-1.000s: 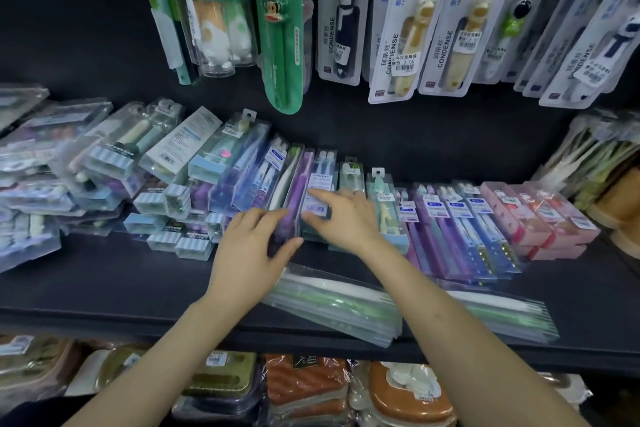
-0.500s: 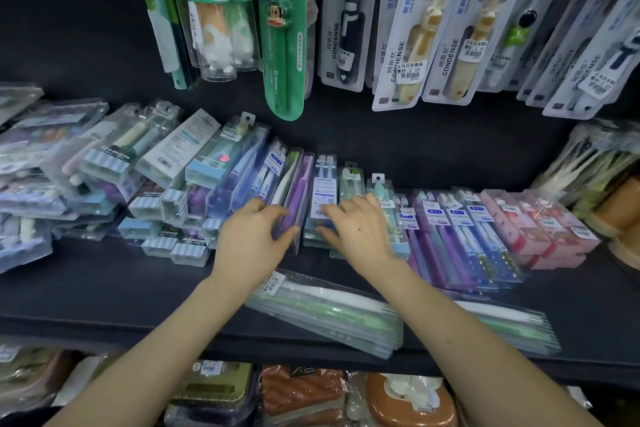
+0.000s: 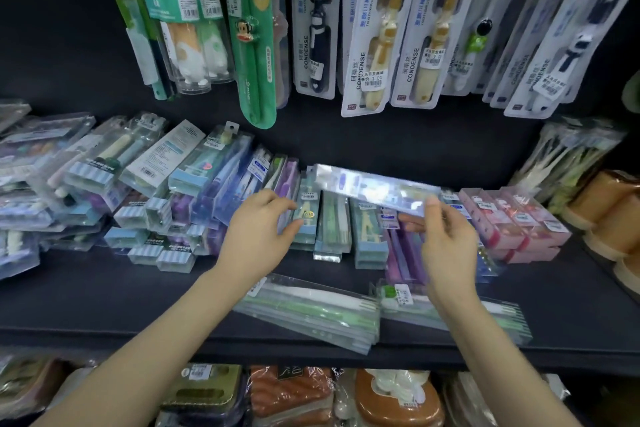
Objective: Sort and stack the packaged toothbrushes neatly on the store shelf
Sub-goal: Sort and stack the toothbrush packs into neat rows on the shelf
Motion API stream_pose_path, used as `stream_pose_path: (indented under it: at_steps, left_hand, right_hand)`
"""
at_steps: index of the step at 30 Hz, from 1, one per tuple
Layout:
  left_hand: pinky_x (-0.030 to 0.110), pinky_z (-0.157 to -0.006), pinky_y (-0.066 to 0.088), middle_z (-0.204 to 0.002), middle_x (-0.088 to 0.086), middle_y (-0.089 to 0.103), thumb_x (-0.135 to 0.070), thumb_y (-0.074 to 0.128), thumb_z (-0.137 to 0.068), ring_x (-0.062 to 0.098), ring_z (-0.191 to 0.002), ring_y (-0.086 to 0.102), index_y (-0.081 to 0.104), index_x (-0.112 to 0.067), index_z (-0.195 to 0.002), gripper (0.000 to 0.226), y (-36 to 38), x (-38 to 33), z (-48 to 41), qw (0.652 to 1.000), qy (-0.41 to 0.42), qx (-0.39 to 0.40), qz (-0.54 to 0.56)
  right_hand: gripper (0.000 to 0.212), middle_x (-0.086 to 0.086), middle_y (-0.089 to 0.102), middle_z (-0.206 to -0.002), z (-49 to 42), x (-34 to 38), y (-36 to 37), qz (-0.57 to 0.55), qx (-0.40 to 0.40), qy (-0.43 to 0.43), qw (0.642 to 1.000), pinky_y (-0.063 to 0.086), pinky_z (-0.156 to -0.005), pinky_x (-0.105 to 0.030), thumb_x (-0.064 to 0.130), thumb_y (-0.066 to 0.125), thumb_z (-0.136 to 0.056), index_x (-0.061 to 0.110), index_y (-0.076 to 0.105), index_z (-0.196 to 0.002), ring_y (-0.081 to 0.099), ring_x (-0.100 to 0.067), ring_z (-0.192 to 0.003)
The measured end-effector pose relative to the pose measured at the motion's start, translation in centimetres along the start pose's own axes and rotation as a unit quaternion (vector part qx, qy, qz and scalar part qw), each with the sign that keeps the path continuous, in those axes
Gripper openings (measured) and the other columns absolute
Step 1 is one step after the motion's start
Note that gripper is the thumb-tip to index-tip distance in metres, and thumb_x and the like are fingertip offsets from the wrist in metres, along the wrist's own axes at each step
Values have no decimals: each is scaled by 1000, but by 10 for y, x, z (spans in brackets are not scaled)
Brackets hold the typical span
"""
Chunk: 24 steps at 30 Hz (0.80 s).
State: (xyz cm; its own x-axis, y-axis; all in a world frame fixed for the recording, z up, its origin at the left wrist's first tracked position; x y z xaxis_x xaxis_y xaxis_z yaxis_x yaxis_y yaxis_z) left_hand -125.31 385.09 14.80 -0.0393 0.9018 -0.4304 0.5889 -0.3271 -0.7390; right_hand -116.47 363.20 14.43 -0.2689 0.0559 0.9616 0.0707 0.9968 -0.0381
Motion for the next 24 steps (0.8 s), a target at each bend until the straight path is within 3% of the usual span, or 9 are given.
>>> stream_pose_path:
  at_steps: [4, 8, 11, 15, 21, 24]
  left_hand:
    - [30, -89, 43, -124, 10, 59, -21, 59, -93, 26, -108, 58, 58, -8, -127, 36, 22, -12, -13, 995, 1, 103, -6]
    - [30, -110, 28, -153, 10, 33, -21, 54, -96, 23, -139, 33, 33, -8, -145, 55, 49, -7, -21, 954, 36, 233, -183]
    - [33, -95, 44, -136, 9, 51, -33, 63, -90, 26, -124, 49, 41, -10, -136, 56, 58, -1, -25, 923, 45, 254, -286]
    - [30, -77, 45, -107, 4, 66, -43, 65, -85, 24, -100, 60, 55, -19, -120, 43, 53, 4, -31, 919, 54, 242, -305]
    - [30, -72, 42, -96, 5, 67, -45, 51, -93, 24, -92, 61, 51, -17, -126, 43, 47, 13, -29, 913, 128, 226, -313]
    - [32, -68, 42, -87, 9, 67, -39, 51, -96, 28, -82, 62, 49, -12, -133, 46, 41, 12, -23, 935, 137, 188, -267]
  right_hand:
    - [34, 7, 73, -73, -1, -6, -27, -35, -9, 46, 998, 49, -67, -16, 37, 48, -98, 11, 67, -89, 67, -2, -70]
    - [31, 8, 74, -77, 1, -12, -38, -53, -4, 51, 997, 50, -63, -11, 36, 48, -98, 13, 67, -91, 69, -3, -72]
    - [30, 7, 73, -77, 1, -13, -40, -58, -4, 50, 997, 50, -62, -11, 34, 47, -99, 14, 68, -92, 68, -4, -71]
    - [28, 6, 74, -78, 2, -16, -47, -64, -1, 53, 997, 50, -62, -12, 36, 47, -99, 19, 68, -91, 68, -6, -71]
    - [30, 3, 74, -75, 2, -17, -56, -68, -15, 78, 995, 50, -64, -15, 39, 48, -98, 19, 68, -88, 68, -9, -71]
    - [30, 1, 74, -75, 4, -15, -57, -72, -15, 77, 994, 49, -69, -21, 38, 48, -98, 19, 67, -86, 68, -11, -72]
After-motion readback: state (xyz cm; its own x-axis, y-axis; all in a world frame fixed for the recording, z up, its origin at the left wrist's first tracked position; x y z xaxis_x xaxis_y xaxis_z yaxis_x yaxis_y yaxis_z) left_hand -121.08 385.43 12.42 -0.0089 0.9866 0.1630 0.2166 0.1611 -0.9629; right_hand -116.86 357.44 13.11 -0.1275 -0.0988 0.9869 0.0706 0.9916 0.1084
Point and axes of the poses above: each hand's wrist, its own z-axis away from the middle knuckle, its own y-axis out of the palm, x = y × z, the point moved 1 cm from there along -z, towards the middle knuckle
